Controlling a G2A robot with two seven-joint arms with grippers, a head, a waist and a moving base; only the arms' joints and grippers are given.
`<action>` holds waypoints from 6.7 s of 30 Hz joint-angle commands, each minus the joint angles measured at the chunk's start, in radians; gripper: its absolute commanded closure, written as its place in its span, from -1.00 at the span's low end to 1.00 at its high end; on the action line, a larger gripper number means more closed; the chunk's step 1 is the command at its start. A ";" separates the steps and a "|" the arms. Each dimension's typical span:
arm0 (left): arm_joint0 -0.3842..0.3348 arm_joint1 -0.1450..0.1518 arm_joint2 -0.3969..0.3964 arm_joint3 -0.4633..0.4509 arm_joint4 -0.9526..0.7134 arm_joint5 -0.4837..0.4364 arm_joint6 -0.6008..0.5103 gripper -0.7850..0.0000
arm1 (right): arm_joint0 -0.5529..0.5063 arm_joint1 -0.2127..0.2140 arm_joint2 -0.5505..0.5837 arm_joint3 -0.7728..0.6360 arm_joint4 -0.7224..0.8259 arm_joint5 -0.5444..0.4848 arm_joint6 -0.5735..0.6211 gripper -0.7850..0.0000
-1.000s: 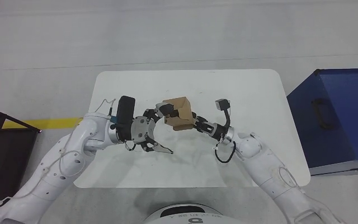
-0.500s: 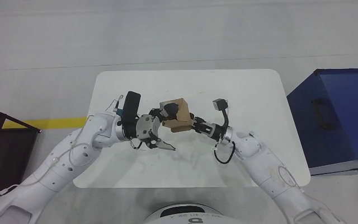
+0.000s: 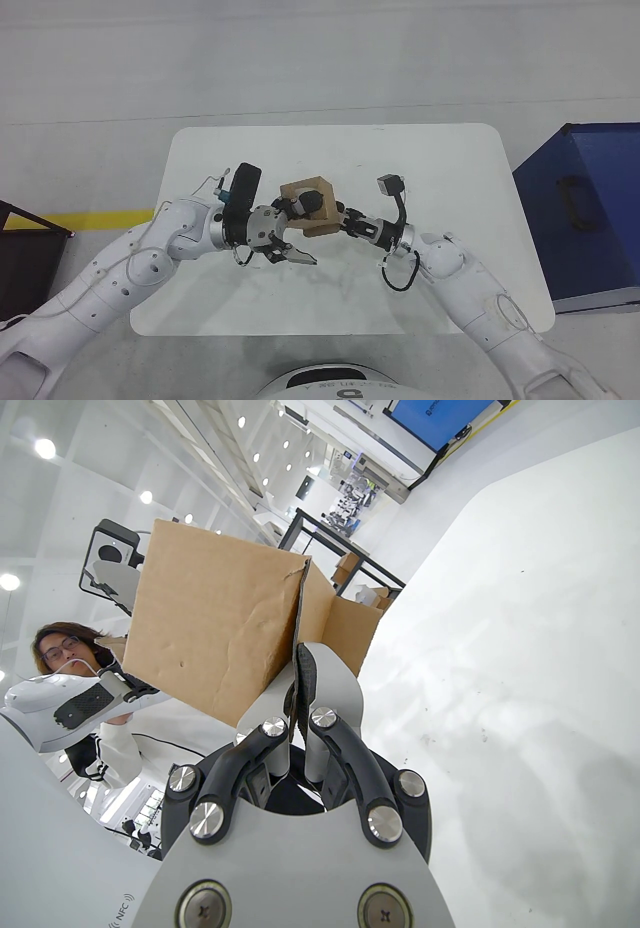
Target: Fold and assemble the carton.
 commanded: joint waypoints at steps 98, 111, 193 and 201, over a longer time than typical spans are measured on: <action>0.291 0.089 -0.352 -0.193 -0.083 0.000 -0.235 -1.00 | -0.051 0.026 -0.019 -0.047 -0.022 -0.186 0.005 1.00; 0.231 0.066 -0.293 -0.153 -0.034 0.000 -0.233 -1.00 | -0.075 0.036 -0.005 -0.067 -0.034 -0.198 -0.003 1.00; 0.316 -0.035 -0.399 -0.153 -0.015 0.088 -0.329 -1.00 | -0.050 0.047 -0.021 -0.033 -0.022 -0.209 -0.055 1.00; 0.322 -0.045 -0.408 -0.153 -0.041 0.097 -0.356 -1.00 | -0.048 0.048 -0.023 -0.029 -0.024 -0.217 -0.058 1.00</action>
